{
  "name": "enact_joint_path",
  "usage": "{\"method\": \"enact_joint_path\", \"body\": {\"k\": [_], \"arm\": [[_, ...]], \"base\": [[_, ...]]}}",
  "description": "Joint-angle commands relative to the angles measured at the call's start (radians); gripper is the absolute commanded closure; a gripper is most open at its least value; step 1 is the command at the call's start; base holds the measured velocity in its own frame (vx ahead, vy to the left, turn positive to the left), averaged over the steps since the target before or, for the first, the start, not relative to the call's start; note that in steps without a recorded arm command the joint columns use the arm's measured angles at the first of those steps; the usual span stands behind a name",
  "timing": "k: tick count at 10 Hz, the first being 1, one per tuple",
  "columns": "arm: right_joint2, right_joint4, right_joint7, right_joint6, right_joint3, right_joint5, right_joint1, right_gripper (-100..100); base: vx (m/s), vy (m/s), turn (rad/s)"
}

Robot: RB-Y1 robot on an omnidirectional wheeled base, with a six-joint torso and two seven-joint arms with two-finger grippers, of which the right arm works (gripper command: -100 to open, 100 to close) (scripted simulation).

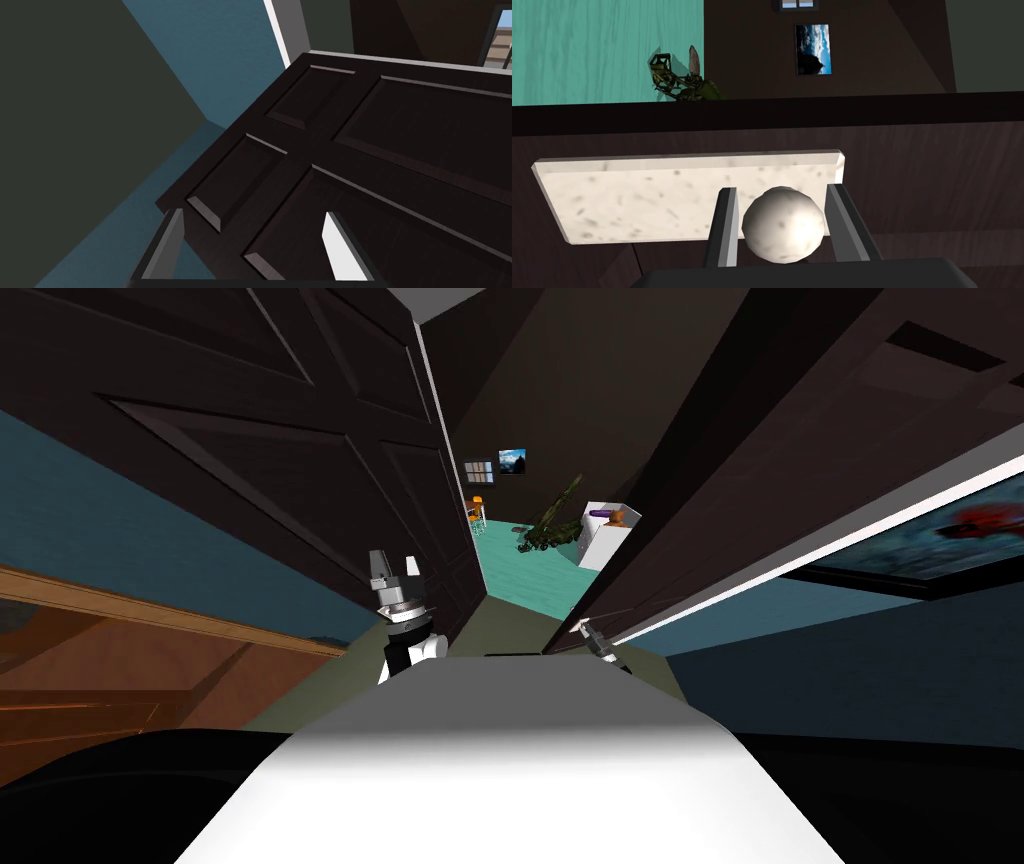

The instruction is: Pull the door open

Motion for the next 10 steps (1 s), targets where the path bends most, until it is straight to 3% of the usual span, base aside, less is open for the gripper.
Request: {"method": "enact_joint_path", "body": {"k": [1, 8, 10], "arm": [[-0.002, 0.008, 0.000, -0.005, -0.002, 0.004, -0.003, 100], [-0.012, 0.042, -0.002, -0.028, -0.015, 0.022, -0.028, 100], [-0.004, 0.038, -0.003, -0.024, -0.012, 0.030, -0.024, 100]], "base": [[-0.229, -0.100, 0.176], [-0.230, -0.105, 0.162], [-0.125, -0.061, 0.107]]}}
